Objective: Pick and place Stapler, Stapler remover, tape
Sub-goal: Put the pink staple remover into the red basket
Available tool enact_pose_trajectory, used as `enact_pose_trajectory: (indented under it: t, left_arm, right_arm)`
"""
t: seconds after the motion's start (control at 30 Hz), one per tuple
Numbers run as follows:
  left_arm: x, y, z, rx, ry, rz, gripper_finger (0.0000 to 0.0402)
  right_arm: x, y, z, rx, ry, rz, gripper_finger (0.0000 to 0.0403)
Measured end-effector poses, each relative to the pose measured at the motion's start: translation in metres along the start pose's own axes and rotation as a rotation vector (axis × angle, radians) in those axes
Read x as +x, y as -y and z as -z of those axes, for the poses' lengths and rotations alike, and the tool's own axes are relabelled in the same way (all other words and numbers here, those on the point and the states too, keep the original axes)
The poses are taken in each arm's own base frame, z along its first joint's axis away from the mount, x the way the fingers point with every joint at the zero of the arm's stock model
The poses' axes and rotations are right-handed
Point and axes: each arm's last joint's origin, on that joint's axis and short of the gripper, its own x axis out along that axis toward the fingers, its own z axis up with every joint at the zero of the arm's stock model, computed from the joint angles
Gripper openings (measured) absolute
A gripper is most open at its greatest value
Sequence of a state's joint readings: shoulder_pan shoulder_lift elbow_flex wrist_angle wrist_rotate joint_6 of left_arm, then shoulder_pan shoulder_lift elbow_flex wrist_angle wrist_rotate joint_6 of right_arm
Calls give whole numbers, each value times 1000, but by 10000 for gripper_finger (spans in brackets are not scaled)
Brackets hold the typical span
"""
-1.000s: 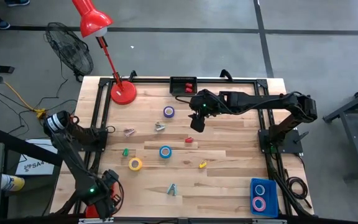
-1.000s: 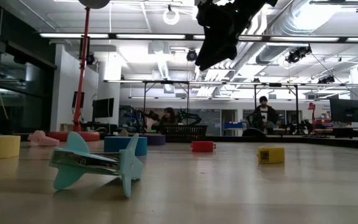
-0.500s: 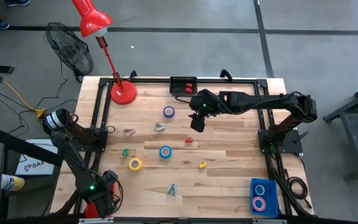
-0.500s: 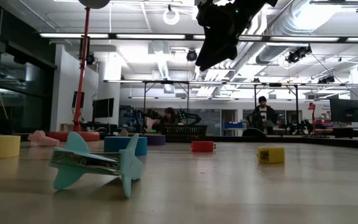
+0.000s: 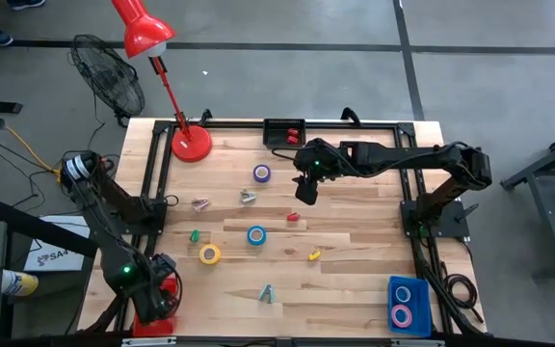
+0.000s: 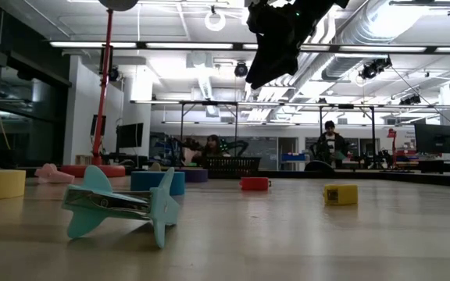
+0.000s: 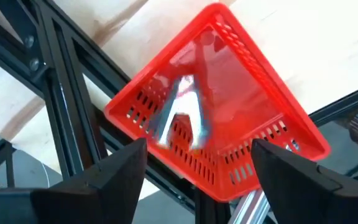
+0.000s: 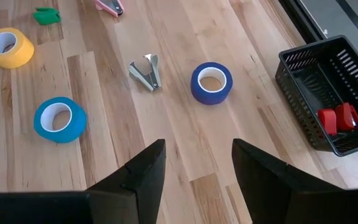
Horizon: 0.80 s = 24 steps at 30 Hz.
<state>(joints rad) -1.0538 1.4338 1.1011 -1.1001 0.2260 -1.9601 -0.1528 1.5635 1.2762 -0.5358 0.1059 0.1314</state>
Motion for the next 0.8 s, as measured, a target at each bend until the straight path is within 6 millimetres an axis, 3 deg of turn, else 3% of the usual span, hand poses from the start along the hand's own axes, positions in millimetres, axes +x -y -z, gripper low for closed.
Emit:
enact_pose_trajectory:
  t: [0.17, 0.4, 0.8]
  left_arm:
    - [-4, 0, -1, 7, 50, 49, 284]
    - [-28, -11, -21, -4, 277, 152, 284]
    - [-59, -37, -84, 206, 366, -92, 284]
  right_arm:
    - [0, 0, 0, 0, 0, 0, 177]
    - [0, 0, 0, 0, -1, -3, 177]
    - [0, 0, 2, 10, -24, -1, 177]
